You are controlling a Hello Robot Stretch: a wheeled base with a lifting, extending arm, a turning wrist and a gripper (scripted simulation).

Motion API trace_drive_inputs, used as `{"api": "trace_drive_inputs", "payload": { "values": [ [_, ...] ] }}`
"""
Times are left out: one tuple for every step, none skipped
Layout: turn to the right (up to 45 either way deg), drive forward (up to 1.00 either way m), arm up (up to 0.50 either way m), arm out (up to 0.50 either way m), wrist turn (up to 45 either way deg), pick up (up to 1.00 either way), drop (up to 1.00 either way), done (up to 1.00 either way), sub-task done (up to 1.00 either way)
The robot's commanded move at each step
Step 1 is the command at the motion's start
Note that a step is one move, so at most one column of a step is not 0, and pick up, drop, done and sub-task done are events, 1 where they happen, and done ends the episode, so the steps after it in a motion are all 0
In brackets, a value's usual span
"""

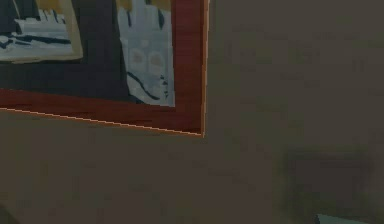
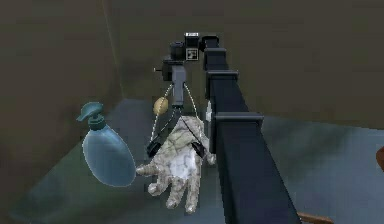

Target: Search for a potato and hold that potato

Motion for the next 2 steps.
{"api": "trace_drive_inputs", "payload": {
  "values": [
    [0.0, 0.00, 0.00, 0.00, 45.0, 0.00, 0.00, 0.00, 0.00],
    [0.0, 0.00, 0.00, 0.00, 45.0, 0.00, 0.00, 0.00, 0.00]
  ]
}}
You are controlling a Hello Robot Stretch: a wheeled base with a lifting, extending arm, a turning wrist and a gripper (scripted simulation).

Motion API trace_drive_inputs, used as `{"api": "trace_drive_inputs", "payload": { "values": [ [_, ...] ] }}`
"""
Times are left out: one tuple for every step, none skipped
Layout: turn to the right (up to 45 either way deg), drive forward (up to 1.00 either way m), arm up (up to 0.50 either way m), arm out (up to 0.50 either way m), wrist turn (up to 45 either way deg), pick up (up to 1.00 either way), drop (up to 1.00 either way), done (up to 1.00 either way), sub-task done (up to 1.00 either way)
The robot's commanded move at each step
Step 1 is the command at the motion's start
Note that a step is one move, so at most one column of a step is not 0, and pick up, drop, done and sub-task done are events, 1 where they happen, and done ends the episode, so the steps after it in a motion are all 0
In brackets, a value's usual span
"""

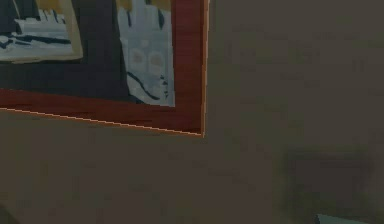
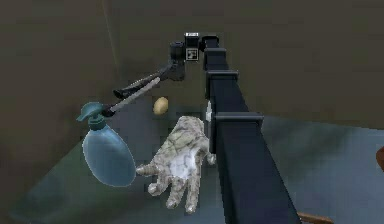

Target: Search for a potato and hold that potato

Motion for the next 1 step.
{"api": "trace_drive_inputs", "payload": {
  "values": [
    [0.0, 0.00, 0.00, 0.00, 45.0, 0.00, 0.00, 0.00, 0.00]
  ]
}}
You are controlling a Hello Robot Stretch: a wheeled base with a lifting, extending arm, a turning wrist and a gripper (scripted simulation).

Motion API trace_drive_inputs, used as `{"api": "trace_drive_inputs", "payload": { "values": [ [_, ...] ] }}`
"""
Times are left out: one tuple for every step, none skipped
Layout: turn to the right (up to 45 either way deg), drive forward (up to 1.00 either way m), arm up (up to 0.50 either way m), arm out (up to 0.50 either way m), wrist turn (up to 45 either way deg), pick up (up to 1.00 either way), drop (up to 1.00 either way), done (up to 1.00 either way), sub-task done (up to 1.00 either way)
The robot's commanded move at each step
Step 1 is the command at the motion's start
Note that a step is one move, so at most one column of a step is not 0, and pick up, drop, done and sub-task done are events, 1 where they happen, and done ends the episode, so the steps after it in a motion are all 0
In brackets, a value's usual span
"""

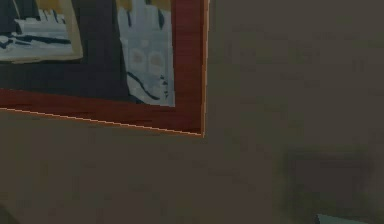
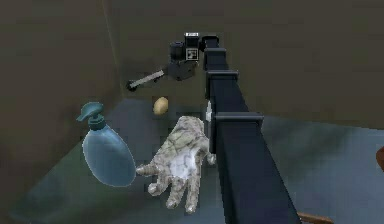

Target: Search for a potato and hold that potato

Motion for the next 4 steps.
{"api": "trace_drive_inputs", "payload": {
  "values": [
    [0.0, 0.00, 0.00, 0.00, 12.0, 0.00, 0.00, 0.00, 0.00],
    [0.0, 0.00, -0.12, 0.00, 0.0, 0.00, 0.00, 0.00, 0.00],
    [0.0, 0.00, 0.00, 0.00, 0.0, 1.00, 0.00, 0.00, 0.00],
    [0.0, 0.00, 0.10, 0.00, 0.0, 0.00, 0.00, 0.00, 0.00]
  ]
}}
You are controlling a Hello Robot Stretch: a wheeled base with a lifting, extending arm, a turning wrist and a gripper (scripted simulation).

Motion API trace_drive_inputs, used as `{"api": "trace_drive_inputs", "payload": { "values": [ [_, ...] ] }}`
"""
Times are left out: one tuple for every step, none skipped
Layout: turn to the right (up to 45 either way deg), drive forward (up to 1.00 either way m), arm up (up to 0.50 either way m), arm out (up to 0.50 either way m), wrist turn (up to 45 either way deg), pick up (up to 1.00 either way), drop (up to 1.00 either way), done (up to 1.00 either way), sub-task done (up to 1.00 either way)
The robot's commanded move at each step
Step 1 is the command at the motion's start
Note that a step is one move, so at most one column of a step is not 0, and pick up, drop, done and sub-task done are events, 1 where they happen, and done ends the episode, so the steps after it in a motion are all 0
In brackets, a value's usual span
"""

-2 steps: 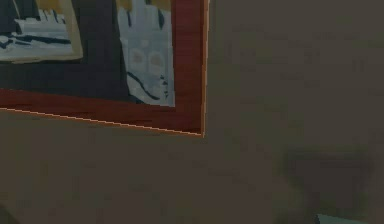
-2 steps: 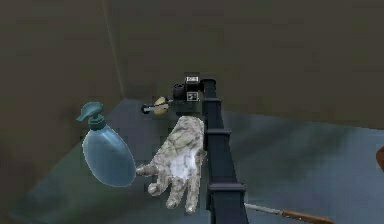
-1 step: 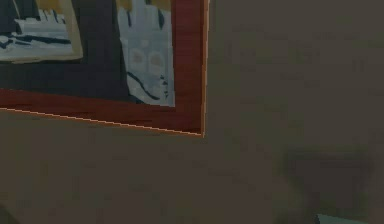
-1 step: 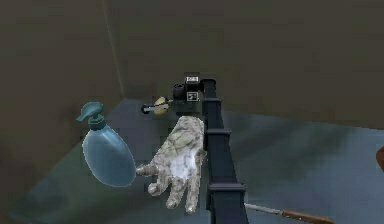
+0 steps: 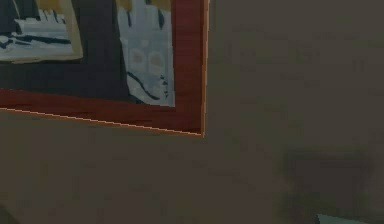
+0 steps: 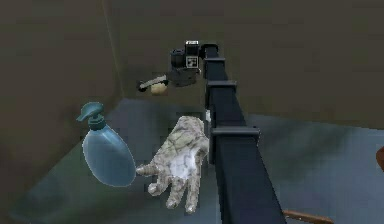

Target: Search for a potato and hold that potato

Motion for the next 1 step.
{"api": "trace_drive_inputs", "payload": {
  "values": [
    [0.0, 0.00, 0.00, 0.00, 0.0, 0.00, 0.00, 1.00, 0.00]
  ]
}}
